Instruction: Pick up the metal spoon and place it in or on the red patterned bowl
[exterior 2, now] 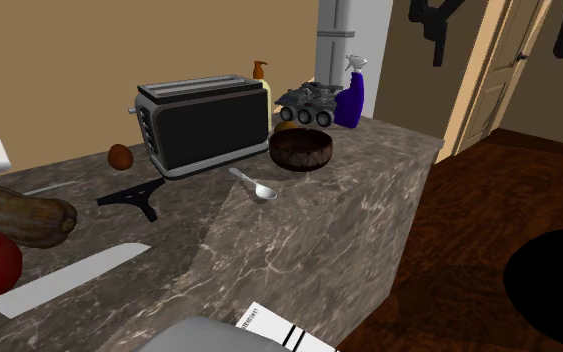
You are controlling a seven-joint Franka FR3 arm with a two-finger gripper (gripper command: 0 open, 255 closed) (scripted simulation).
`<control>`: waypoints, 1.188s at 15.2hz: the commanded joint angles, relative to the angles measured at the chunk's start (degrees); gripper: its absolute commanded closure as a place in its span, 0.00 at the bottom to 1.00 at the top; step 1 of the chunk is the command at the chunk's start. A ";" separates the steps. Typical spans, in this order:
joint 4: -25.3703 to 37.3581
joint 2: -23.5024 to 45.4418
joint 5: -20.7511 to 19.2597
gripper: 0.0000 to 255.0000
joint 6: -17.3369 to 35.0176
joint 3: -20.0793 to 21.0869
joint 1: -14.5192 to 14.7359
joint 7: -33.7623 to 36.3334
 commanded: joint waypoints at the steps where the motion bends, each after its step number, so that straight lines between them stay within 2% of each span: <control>1: 0.00 0.00 0.00 0.00 0.00 0.00 0.00 0.00; 9: -4.14 8.29 4.36 0.00 12.34 0.73 5.84 -4.57; 18: -5.30 19.88 9.67 0.00 25.04 2.22 12.65 -11.00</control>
